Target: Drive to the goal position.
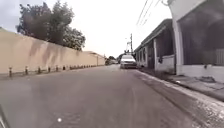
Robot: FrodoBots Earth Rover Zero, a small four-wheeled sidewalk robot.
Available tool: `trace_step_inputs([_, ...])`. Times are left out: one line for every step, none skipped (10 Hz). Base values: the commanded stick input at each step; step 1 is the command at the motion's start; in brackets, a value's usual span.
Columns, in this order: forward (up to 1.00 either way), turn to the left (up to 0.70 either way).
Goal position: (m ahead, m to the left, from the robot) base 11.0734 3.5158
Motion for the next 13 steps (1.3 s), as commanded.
trace_step_inputs([0.70, 0.01])
trace_step_inputs([0.70, 0.01])
trace_step_inputs([0.70, 0.01])
trace_step_inputs([0.70, 0.01])
trace_step_inputs([0.70, 0.01])
trace_step_inputs([0.70, 0.01])
trace_step_inputs([0.70, 0.01])
trace_step_inputs([0.70, 0.01])
trace_step_inputs([0.70, 0.01])
trace_step_inputs([0.70, 0.01])
trace_step_inputs([0.70, 0.01])
trace_step_inputs([0.70, 0.01])
trace_step_inputs([0.70, 0.01])
